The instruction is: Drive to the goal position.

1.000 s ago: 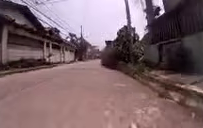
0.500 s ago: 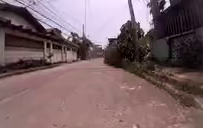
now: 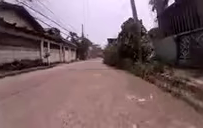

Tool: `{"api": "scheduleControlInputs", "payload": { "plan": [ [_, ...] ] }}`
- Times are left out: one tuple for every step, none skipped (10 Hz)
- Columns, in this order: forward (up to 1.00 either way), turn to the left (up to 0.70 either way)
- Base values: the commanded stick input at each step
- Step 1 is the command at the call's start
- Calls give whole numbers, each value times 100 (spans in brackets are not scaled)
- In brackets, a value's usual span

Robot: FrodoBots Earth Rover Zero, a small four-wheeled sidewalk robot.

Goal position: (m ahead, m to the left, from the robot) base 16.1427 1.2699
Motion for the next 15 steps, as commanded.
{"api": "scheduleControlInputs", "payload": {
  "plan": [
    [100,1],
    [100,1],
    [100,1],
    [100,1],
    [100,1],
    [100,1],
    [100,1],
    [100,1],
    [100,1],
    [100,1],
    [100,1],
    [100,4],
    [100,17],
    [100,30],
    [100,41]
  ]
}}
